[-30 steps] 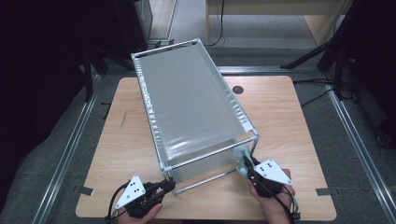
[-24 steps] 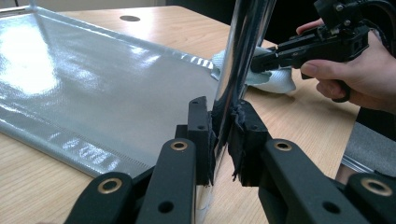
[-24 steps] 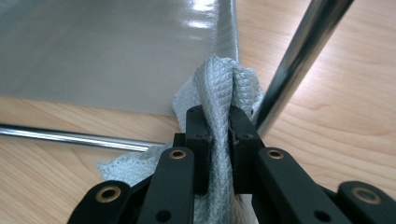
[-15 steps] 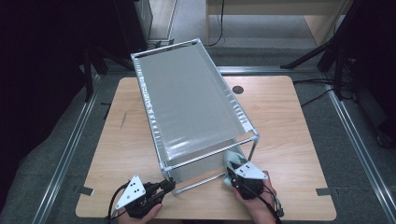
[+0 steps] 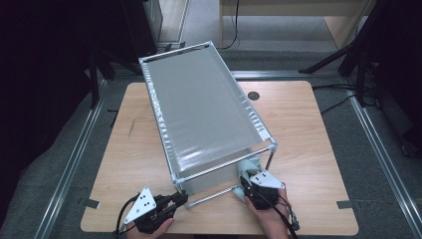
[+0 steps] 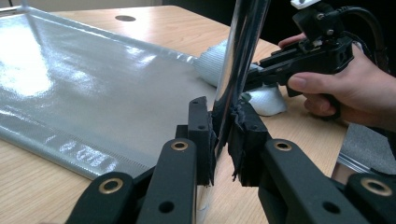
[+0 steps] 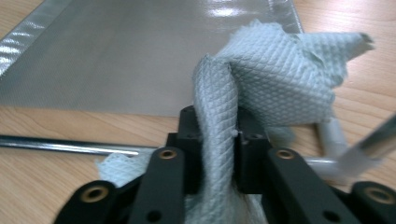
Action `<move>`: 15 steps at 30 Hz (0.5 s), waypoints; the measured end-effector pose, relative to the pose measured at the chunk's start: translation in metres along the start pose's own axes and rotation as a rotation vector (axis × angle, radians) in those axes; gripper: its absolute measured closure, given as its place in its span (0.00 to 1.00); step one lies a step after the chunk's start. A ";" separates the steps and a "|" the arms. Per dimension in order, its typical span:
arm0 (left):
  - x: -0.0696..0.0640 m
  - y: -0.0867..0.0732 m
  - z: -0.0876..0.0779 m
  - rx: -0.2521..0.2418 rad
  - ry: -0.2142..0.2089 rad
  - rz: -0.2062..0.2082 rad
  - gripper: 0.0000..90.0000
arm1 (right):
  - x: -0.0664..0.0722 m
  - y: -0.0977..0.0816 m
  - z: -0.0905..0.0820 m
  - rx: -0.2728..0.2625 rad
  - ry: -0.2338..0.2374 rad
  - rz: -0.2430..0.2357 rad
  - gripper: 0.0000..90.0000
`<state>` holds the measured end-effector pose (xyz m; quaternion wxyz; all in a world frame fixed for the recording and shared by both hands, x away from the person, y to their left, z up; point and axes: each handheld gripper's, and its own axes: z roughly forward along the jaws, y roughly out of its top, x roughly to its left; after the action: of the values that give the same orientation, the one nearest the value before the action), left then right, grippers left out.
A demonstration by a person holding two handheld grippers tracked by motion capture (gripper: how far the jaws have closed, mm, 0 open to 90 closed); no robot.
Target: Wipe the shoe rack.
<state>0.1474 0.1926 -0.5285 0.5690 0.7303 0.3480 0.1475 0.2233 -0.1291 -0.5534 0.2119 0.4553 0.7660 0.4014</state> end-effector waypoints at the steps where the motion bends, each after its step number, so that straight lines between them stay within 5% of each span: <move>1: -0.001 0.000 0.001 -0.001 -0.003 -0.002 0.89 | 0.002 0.000 0.001 -0.002 0.002 0.002 0.87; 5: -0.004 0.000 0.004 -0.001 -0.014 -0.003 0.89 | 0.018 0.002 0.008 0.014 0.078 0.015 0.88; 12: -0.014 0.001 0.009 0.010 -0.021 0.020 0.89 | 0.075 0.004 0.019 0.062 0.243 -0.070 0.88; 15: -0.013 0.001 0.009 0.009 -0.031 0.014 0.89 | 0.090 0.004 0.020 0.064 0.258 -0.123 0.88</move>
<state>0.1434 0.1772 -0.5282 0.5698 0.7375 0.3350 0.1386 0.1947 -0.0417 -0.5576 0.1213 0.3587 0.8258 0.4180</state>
